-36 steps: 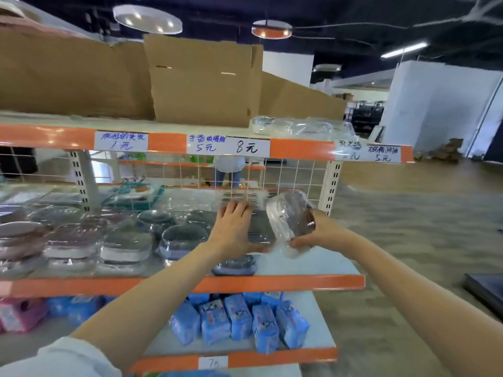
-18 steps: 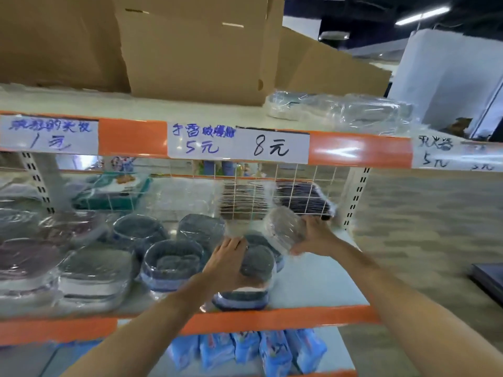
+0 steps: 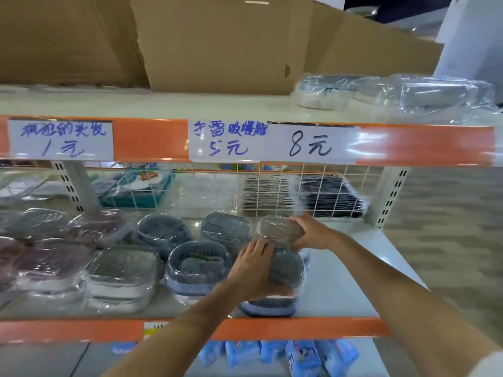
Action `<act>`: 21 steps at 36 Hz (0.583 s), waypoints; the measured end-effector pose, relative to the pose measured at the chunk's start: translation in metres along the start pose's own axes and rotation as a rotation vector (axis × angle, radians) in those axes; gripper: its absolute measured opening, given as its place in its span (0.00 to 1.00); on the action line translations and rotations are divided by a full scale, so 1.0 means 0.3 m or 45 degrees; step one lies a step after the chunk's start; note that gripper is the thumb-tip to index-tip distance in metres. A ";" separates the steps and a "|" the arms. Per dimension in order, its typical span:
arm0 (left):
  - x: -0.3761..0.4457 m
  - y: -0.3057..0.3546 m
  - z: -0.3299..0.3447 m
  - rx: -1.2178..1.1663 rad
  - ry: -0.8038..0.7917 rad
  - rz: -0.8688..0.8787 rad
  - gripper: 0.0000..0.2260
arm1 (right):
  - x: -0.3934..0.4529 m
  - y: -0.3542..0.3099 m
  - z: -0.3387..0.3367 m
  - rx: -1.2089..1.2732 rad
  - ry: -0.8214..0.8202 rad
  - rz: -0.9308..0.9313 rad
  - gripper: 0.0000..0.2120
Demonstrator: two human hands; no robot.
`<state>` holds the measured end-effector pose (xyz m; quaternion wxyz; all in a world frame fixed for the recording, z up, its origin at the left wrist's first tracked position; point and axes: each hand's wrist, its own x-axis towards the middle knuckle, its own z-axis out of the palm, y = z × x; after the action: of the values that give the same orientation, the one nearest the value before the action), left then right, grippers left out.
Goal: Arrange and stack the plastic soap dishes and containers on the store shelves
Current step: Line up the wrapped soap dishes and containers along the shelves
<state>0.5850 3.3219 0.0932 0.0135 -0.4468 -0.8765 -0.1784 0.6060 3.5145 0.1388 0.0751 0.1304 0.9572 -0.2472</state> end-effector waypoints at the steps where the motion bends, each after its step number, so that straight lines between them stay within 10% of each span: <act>1: 0.000 -0.002 0.003 0.007 0.005 0.000 0.45 | -0.011 0.002 0.003 0.027 0.022 -0.005 0.41; 15: 0.002 0.082 -0.078 0.132 -0.252 -0.142 0.46 | -0.245 -0.032 -0.016 0.038 0.119 -0.104 0.28; 21: -0.023 0.171 -0.168 0.089 -0.255 -0.067 0.27 | -0.379 -0.043 -0.032 -0.016 0.087 -0.064 0.21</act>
<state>0.6228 3.3278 0.1546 -0.0631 -0.4386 -0.8906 -0.1024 0.7101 3.4842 0.1765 0.0367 0.1141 0.9637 -0.2386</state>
